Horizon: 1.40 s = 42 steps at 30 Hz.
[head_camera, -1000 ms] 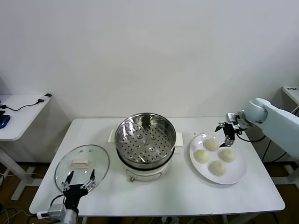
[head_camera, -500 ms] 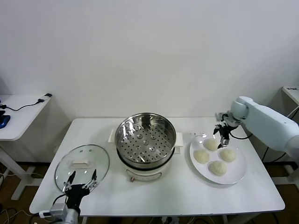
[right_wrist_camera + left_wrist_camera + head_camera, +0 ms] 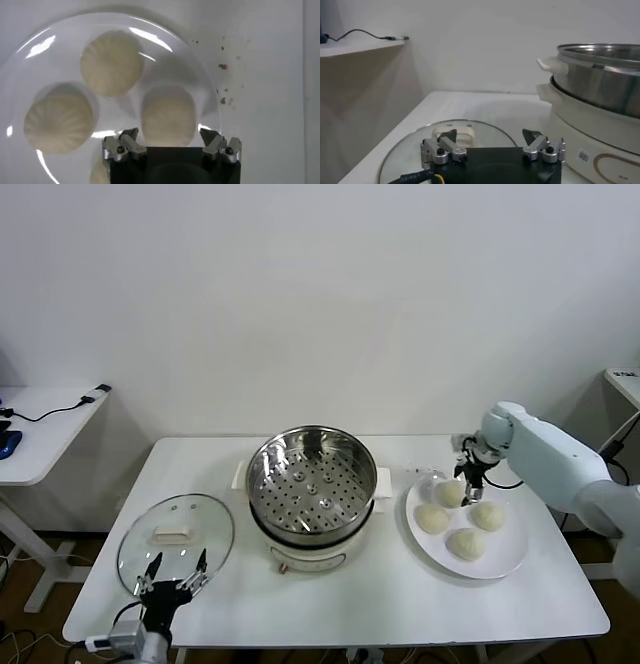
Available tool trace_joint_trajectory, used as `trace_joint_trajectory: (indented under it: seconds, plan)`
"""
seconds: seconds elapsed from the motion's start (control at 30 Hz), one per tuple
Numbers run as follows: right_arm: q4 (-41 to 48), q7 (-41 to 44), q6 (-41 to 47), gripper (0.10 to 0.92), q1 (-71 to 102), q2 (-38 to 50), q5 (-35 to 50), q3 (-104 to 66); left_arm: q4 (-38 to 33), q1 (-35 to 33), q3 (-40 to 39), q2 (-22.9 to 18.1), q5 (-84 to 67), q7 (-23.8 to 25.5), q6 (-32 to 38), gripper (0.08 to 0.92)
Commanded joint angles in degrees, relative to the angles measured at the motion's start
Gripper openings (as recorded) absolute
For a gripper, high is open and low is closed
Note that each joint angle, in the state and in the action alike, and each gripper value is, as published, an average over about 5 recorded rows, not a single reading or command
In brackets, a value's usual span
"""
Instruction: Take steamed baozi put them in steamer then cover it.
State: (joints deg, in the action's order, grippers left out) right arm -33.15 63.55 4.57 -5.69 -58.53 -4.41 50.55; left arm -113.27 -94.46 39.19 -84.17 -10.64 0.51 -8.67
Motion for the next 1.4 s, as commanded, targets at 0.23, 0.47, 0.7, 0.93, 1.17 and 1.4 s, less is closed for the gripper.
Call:
trace_joint_trajectory:
  seconds: [0.23,0.47,0.7,0.93,1.17,1.4]
  plan:
    - [1.0,0.4,0.0,0.601,-0.2,-0.6,-0.1,-2.2,-0.8,-0.4,0.0,0.0,0.0,0.0,-0.1,0.823]
    - [-8.0,2.7,-1.4,0.569,-10.6,3.2,8.4,7.5,-1.2,-0.8,0.1,-0.1,0.0,-0.1,0.1,0.823]
    - [-25.7,5.2,-6.1,0.568,-35.6,2.5,23.3,27.2,-2.0,-1.1,0.1,0.1,-0.2,-0.1,0.2,0.823]
    - [-43.9,3.3,-13.6,0.568,-47.1,-6.5,30.4,33.3,-2.3,-1.0,0.0,0.2,-0.2,-0.1,0.0,0.823]
    - [-47.3,0.5,-28.2,0.570,-41.4,-13.4,14.7,33.8,-2.6,-1.0,0.1,0.2,-0.2,0.0,-0.2,0.823]
    - [-34.2,-2.3,-37.3,0.572,-29.1,-17.6,-2.5,29.3,-2.6,-1.2,0.1,0.4,0.1,0.0,-0.2,0.823]
